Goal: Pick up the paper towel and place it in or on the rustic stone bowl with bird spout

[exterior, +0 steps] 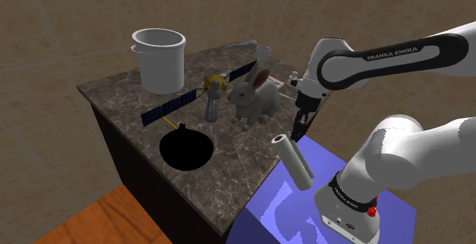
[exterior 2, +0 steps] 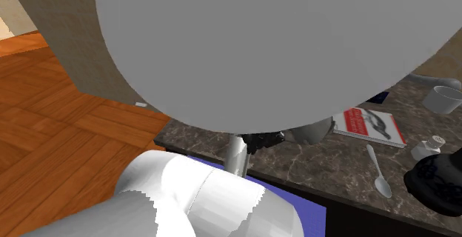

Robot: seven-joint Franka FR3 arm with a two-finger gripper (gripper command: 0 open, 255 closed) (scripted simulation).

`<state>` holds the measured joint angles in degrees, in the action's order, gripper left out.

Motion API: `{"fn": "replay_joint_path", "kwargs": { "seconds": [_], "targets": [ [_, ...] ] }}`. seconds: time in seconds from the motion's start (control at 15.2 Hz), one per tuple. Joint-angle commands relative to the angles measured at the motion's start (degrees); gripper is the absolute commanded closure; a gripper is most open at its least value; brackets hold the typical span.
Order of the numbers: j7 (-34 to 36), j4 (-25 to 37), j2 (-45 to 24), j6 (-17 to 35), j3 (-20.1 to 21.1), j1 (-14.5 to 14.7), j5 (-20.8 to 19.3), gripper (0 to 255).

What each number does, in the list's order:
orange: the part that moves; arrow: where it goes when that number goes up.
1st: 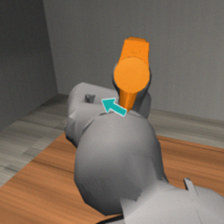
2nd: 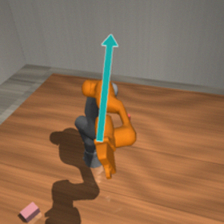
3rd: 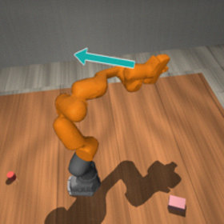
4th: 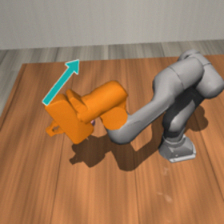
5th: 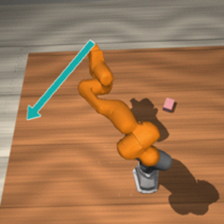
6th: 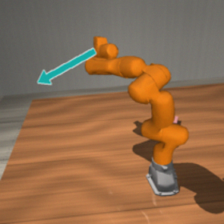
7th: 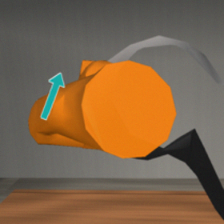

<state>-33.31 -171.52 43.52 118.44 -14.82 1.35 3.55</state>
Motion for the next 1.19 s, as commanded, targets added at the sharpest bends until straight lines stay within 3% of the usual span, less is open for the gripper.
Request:
{"fn": "replay_joint_path", "kwargs": {
  "seconds": [0.0,1.12],
  "targets": [
    [0.50,0.89,1.49,-2.40,0.34,-0.18,-0.07,255],
    [3.81,10.87,8.18,-18.71,2.44,-0.13,0.59,255]
  ]
}}
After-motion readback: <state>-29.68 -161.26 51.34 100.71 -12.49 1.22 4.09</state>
